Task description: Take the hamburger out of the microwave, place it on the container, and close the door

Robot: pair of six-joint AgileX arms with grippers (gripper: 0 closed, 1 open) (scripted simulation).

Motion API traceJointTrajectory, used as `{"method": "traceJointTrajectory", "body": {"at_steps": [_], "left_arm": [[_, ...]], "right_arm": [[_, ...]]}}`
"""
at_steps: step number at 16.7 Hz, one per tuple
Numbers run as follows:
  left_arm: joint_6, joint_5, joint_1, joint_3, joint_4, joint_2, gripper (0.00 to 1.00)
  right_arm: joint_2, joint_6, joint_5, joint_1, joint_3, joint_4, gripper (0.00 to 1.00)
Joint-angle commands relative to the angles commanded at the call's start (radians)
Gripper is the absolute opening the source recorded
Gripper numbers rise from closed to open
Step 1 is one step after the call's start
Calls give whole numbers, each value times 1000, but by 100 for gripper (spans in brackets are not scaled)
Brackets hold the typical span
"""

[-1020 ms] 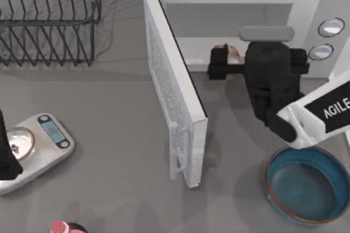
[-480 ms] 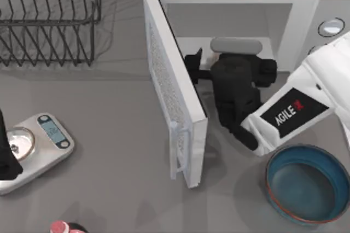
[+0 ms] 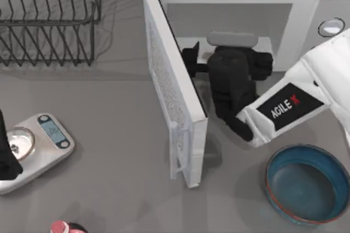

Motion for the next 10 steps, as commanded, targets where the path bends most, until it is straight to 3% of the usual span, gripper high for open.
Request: {"method": "traceJointTrajectory", "body": {"at_steps": [10], "left_arm": [[0, 0, 0, 0, 0, 0, 100]], "right_arm": [[363, -55, -125, -116, 623, -295, 100]]}}
